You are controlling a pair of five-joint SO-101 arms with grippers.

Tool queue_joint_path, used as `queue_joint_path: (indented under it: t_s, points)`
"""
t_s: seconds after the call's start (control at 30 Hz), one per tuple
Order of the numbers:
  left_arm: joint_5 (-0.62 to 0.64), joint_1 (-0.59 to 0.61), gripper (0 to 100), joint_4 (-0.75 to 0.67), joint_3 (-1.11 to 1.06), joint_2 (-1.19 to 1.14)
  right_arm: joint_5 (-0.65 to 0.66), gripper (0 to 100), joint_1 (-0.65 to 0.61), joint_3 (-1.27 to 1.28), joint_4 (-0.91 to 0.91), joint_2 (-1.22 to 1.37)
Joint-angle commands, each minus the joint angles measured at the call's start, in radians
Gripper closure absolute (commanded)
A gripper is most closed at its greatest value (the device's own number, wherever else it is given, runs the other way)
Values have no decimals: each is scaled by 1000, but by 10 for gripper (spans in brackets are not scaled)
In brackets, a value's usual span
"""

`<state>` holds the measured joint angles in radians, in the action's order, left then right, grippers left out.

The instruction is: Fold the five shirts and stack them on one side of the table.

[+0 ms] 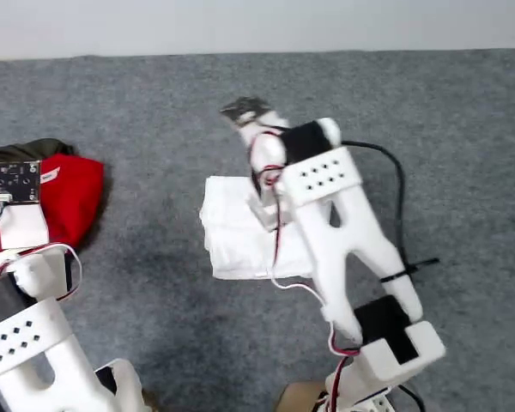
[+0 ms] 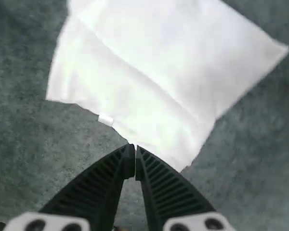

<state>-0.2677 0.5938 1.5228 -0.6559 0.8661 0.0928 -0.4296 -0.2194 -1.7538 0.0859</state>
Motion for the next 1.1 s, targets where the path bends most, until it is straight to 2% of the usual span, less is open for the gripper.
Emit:
queue_joint_path:
  t_s: [0.0,0.13,0.33,0.77,1.07]
  points:
    - [-9,-2,996,-17,4,11,-193,986,85,35,-42,-56]
    - [-5,-2,996,-17,4,11,-304,988,148,83,-39,-56]
    - [-3,2,996,-18,-4,11,-414,988,159,133,-38,-54]
    - [-6,2,996,-41,-94,11,-428,988,265,230,94,-35]
    - [-9,0,997,-38,-93,11,-456,988,220,224,151,277]
